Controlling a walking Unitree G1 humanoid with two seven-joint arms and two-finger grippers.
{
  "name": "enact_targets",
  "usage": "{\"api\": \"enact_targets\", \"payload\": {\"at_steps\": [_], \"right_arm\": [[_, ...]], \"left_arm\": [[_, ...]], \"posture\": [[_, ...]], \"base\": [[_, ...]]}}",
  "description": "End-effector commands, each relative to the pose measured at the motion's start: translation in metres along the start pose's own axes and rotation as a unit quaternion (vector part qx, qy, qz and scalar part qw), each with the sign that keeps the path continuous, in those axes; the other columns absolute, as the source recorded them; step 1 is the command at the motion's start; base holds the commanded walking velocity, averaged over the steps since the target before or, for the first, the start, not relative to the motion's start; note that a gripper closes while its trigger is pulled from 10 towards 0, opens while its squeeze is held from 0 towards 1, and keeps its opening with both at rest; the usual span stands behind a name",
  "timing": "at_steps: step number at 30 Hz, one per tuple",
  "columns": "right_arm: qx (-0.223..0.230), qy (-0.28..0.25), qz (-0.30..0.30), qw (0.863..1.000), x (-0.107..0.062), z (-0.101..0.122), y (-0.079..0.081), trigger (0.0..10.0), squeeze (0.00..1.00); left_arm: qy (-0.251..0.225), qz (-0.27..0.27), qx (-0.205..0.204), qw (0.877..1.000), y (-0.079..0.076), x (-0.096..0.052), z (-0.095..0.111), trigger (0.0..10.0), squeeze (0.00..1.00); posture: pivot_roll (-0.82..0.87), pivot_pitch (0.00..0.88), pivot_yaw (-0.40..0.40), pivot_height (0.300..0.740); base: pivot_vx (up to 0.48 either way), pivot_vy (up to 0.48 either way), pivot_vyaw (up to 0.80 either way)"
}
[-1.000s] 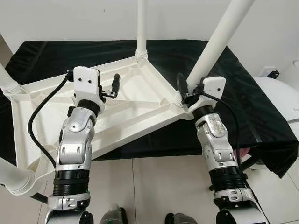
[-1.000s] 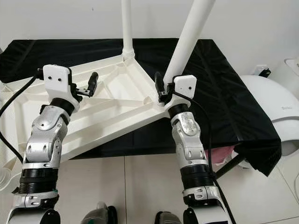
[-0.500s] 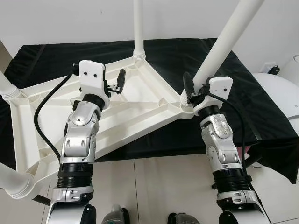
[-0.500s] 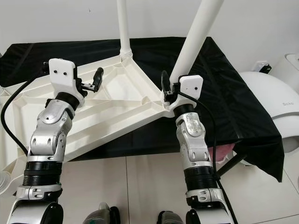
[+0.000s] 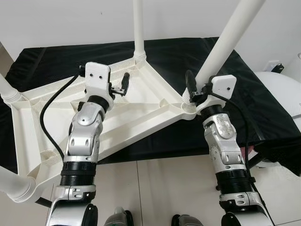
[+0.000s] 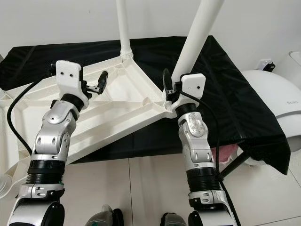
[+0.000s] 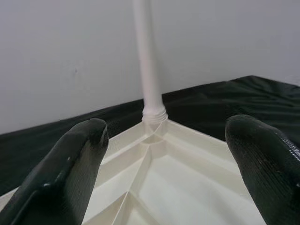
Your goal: Building children table
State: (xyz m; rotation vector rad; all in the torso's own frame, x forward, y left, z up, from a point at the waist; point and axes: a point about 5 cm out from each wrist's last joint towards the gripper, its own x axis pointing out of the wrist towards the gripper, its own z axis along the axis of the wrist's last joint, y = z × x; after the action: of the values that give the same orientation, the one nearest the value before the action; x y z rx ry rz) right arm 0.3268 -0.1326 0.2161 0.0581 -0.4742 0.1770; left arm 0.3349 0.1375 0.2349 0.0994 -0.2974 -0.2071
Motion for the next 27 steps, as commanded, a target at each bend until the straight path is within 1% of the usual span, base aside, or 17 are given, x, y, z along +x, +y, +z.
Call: {"api": "enact_targets", "payload": {"at_steps": [1,3,6,7,9,10,11,14,16,21,22,23,26,27], "right_arm": [[-0.001,0.002,0.001,1.0,-0.001,0.0,0.0,10.0,0.0],[-0.001,0.002,0.001,1.0,-0.001,0.0,0.0,10.0,0.0],[0.001,0.002,0.004,1.0,0.0,0.0,0.001,10.0,0.0],[0.002,0.002,0.006,1.0,0.001,0.0,0.002,10.0,0.0],[0.002,0.003,0.007,1.0,0.001,0.0,0.002,10.0,0.0],[0.002,0.003,0.008,1.0,0.002,0.0,0.002,10.0,0.0],[0.002,0.003,0.008,1.0,0.002,0.0,0.002,10.0,0.0],[-0.002,0.0,0.004,1.0,0.004,0.002,-0.002,10.0,0.0],[-0.002,-0.002,0.001,1.0,0.005,0.003,-0.003,10.0,0.0],[-0.003,-0.003,0.002,1.0,0.006,0.004,-0.003,10.0,0.0],[-0.006,-0.005,-0.002,1.0,0.007,0.005,-0.006,10.0,0.0],[-0.008,-0.006,-0.004,1.0,0.008,0.006,-0.007,10.0,0.0],[-0.014,-0.006,-0.012,1.0,0.007,0.006,-0.012,10.0,0.0],[-0.014,-0.006,-0.012,1.0,0.007,0.006,-0.012,10.0,0.0]], "left_arm": [[-0.002,-0.014,0.003,1.0,-0.004,-0.003,-0.001,10.0,0.0],[-0.002,-0.014,0.003,1.0,-0.004,-0.003,-0.001,10.0,0.0],[0.004,-0.026,0.006,1.0,-0.008,-0.006,-0.002,10.0,0.0],[0.015,-0.038,0.007,0.999,-0.012,-0.007,-0.005,10.0,0.0],[0.022,-0.046,0.007,0.999,-0.014,-0.008,-0.007,10.0,0.0],[0.031,-0.065,0.009,0.997,-0.019,-0.009,-0.009,10.0,0.0],[0.031,-0.065,0.009,0.997,-0.019,-0.009,-0.009,10.0,0.0],[0.06,-0.126,0.032,0.99,-0.035,-0.011,-0.019,10.0,0.0],[0.077,-0.142,0.037,0.986,-0.039,-0.011,-0.024,10.0,0.0],[0.087,-0.157,0.044,0.983,-0.044,-0.01,-0.028,10.0,0.0],[0.094,-0.174,0.052,0.979,-0.05,-0.005,-0.028,10.0,0.0],[0.095,-0.181,0.056,0.977,-0.053,-0.003,-0.028,10.0,0.0],[0.098,-0.203,0.054,0.973,-0.062,0.0,-0.027,10.0,0.0],[0.098,-0.203,0.054,0.973,-0.062,0.0,-0.027,10.0,0.0]], "posture": [[-0.13,0.084,0.056,0.74],[-0.13,0.084,0.056,0.74],[-0.12,0.084,0.05,0.74],[-0.11,0.083,0.046,0.74],[-0.11,0.083,0.046,0.74],[-0.11,0.083,0.046,0.74],[-0.11,0.083,0.046,0.74],[-0.1,0.085,0.043,0.74],[-0.11,0.085,0.043,0.74],[-0.11,0.087,0.048,0.74],[-0.12,0.089,0.057,0.74],[-0.12,0.09,0.058,0.74],[-0.12,0.089,0.064,0.74],[-0.12,0.089,0.064,0.74]], "base": [[0.0,0.0,0.0],[0.0,0.0,0.0],[0.0,0.0,0.0],[0.0,0.0,0.0],[0.0,0.0,0.0],[0.0,0.0,0.0],[0.0,0.0,0.0],[0.0,0.0,0.0],[0.0,0.0,0.0],[0.0,0.0,0.0],[0.0,0.0,0.0],[0.0,0.0,0.0],[0.0,0.0,0.0],[0.0,0.0,0.0]]}}
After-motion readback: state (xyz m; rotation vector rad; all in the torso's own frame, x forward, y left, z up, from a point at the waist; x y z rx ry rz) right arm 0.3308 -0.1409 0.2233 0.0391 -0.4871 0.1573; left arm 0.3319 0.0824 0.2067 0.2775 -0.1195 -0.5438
